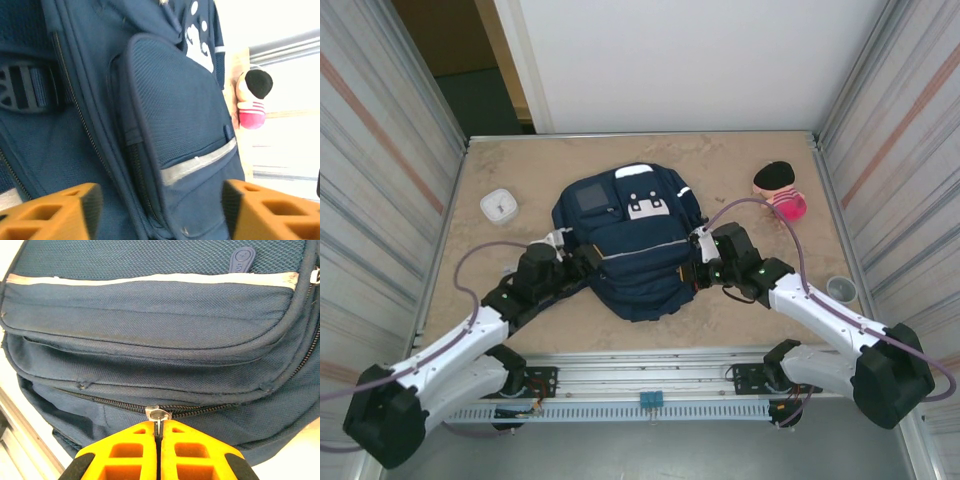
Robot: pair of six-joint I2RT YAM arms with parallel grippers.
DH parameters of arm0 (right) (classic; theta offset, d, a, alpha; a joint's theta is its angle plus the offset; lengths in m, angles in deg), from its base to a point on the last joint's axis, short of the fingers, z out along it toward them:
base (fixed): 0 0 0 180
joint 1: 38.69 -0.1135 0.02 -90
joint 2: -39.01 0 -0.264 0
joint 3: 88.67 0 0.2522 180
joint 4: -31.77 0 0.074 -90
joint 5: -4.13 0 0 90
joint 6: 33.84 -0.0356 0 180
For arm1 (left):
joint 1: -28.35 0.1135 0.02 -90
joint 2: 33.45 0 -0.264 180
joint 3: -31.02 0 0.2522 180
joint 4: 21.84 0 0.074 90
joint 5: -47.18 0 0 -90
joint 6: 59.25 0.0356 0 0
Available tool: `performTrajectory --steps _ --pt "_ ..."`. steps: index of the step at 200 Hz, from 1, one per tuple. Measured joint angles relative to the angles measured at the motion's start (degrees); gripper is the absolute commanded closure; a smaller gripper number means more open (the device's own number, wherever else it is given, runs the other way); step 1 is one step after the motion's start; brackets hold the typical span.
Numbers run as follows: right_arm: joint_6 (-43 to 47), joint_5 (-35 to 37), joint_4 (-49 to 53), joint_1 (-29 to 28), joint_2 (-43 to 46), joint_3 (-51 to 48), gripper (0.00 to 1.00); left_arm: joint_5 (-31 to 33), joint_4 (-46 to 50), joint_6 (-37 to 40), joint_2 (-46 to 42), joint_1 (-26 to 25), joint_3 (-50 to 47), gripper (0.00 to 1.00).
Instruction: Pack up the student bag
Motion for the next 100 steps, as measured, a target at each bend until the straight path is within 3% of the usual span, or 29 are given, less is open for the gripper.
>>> performTrajectory --steps 32,57,100 --pt "0.0 -2.0 -0.4 0.0 -0.2 0.0 1.0 1.6 5.5 18.3 -3.7 -0.8 6.8 0.25" --pt "0.0 -3.2 -0.4 0.0 -0.3 0.0 1.0 0.0 5.5 36.4 -3.4 -4.5 8.8 0.24" --pt "0.0 -4.3 -0.4 0.0 -0.5 0.0 1.0 -1.4 6.3 66.2 10.0 -15.3 12.4 0.18"
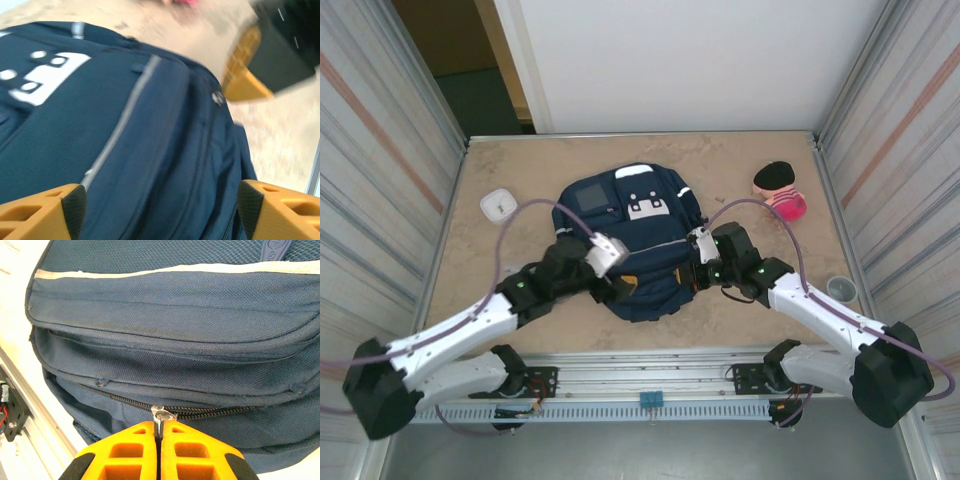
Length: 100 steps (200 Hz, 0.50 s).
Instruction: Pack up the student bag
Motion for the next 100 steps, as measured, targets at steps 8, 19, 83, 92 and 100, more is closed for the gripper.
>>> performTrajectory --steps 8,19,83,92,100 --pt "0.0 -0.2 0.0 0.0 -0.1 0.0 1.0 0.3 0.4 3.5 3.2 -1.2 1.5 0.17" --pt "0.0 -0.2 0.0 0.0 -0.3 0.0 1.0 0.5 0.5 7.6 8.0 -2.0 4.2 0.18" --pt "-1.1 -1.4 0.0 1.3 -0.5 0.0 1.0 2.1 -0.6 18.0 26.3 -2.6 15.1 0.34" --pt "-1.3 -1.8 -0.1 1.9 -0.5 0.0 1.0 1.6 -0.6 18.5 27.2 -2.8 15.5 0.4" --pt "-1.4 -2.4 -0.1 2.4 -0.4 0.0 1.0 1.1 -0.7 18.9 27.6 -3.0 15.7 0.46"
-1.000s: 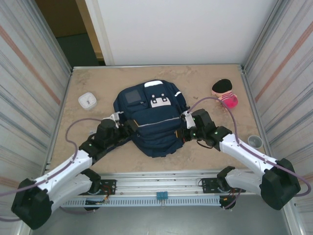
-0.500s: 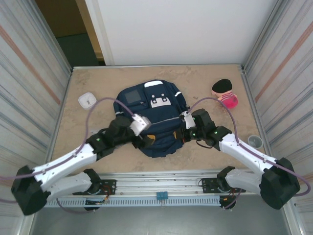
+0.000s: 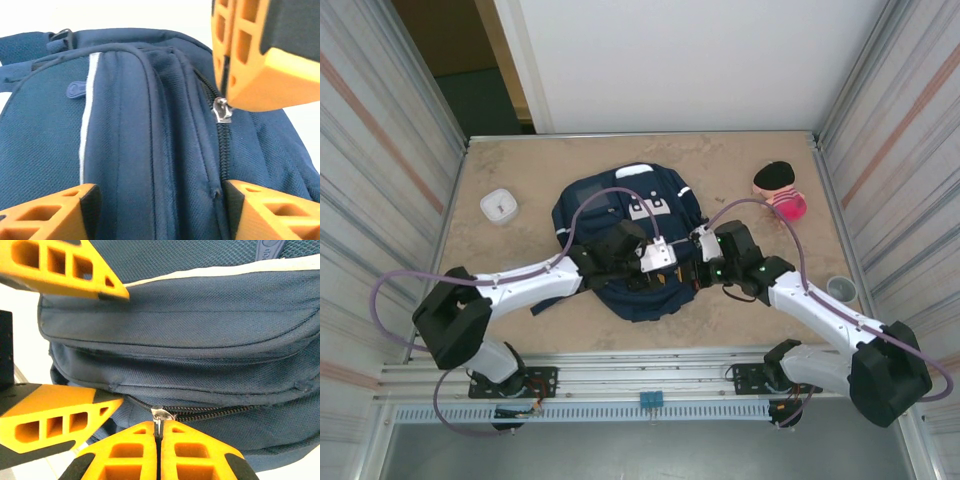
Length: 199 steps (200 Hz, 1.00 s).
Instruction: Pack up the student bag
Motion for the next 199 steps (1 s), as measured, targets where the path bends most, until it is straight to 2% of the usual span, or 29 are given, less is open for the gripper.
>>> performTrajectory --steps 23,38,54,92,136,154,183,199 --pt "-0.5 -1.5 -0.6 1.7 0.9 -0.6 1.0 -2.3 -0.1 1.6 -0.1 -0.2 0.0 0.61" --pt "-0.7 -2.1 -1.0 2.8 1.6 -1.1 1.0 -3.8 0.1 2.9 -0.6 -0.2 0.0 0.76" --pt "-1.1 -3.1 -2.0 4.7 2.2 -2.3 1.0 -5.5 1.4 4.3 -1.9 -0.2 -0.1 0.86" --pt "-2.1 -6.9 -4.9 10.4 3.6 -6.6 1.0 -10.2 5.0 8.1 -7.6 2.0 -3.0 0.91" --pt "-2.6 -9.7 -6.4 11.0 4.2 -8.0 1.0 -11.0 10.5 11.3 -13.7 3.5 -5.3 0.92" --pt "-2.7 -10.1 -6.5 11.0 4.9 -8.2 1.0 -10.4 13.2 12.1 -14.7 3.8 -5.3 0.86" --pt "-4.2 -9.2 -6.6 9.2 8.0 -8.9 1.0 -9.5 18.1 12.7 -16.3 4.6 -5.3 0.47" --pt "-4.7 -6.3 -6.4 5.6 10.2 -9.0 1.0 -10.6 20.6 11.3 -16.5 4.8 -4.3 0.35"
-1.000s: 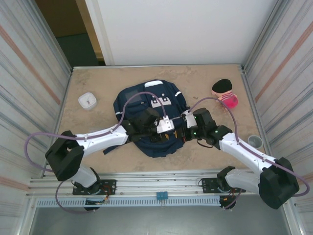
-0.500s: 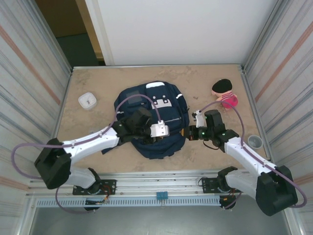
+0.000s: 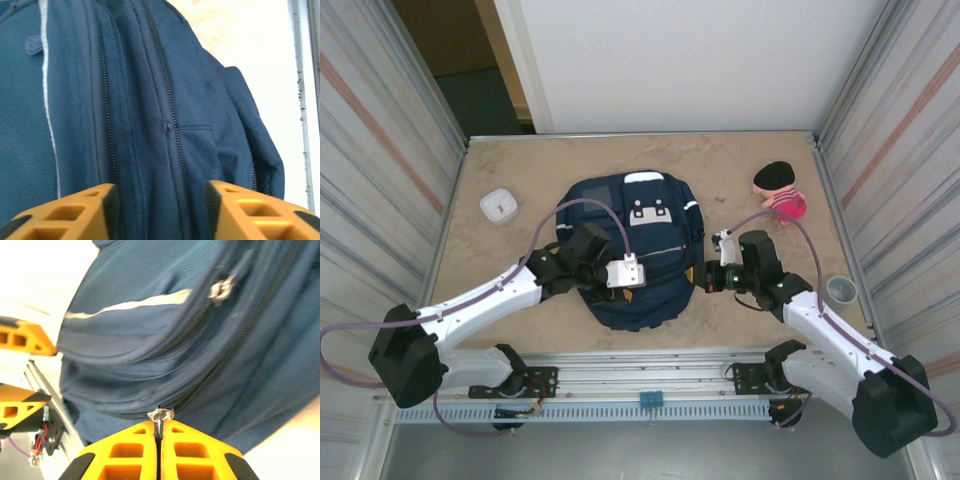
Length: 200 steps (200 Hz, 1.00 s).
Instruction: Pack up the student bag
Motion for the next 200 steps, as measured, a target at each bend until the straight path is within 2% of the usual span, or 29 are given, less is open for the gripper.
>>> performTrajectory --steps 11,33,60,83,120,130,144,153,174,200 --pt "-0.5 1.8 0.2 -2.0 1.4 0.0 1.0 0.0 1.1 -1.1 0.5 -1.0 1.6 0.29" --pt "-1.0 3.3 0.9 -3.1 3.0 0.0 1.0 0.6 1.3 -4.1 3.8 -4.6 7.1 0.26" --pt "-1.4 3.5 1.0 -3.1 3.3 0.0 1.0 3.3 -0.9 -6.2 9.2 -9.3 12.6 0.26" --pt "-1.4 3.5 1.0 -3.3 3.2 0.0 1.0 6.3 -2.9 -6.7 13.3 -11.3 14.0 0.29" --pt "-1.4 3.8 1.0 -3.3 3.1 0.0 1.0 10.1 -4.9 -7.4 17.7 -11.7 14.0 0.5" --pt "-1.4 4.0 1.0 -3.3 3.1 0.0 1.0 10.7 -5.2 -7.6 18.1 -11.8 14.0 0.63" --pt "-1.3 4.2 1.4 -3.3 3.1 0.0 1.0 11.2 -5.8 -7.7 18.6 -11.7 14.1 0.86" --pt "-1.3 4.2 1.6 -3.0 3.1 0.0 1.0 11.3 -5.8 -7.5 18.6 -11.5 14.1 0.95" --pt "-1.3 2.6 1.8 0.1 3.0 0.0 1.0 11.3 -6.6 -6.7 18.2 -11.5 13.8 0.98" --pt "-1.3 -2.6 0.0 5.7 0.2 0.0 1.0 10.6 -9.3 -5.0 13.7 -11.3 9.6 0.95"
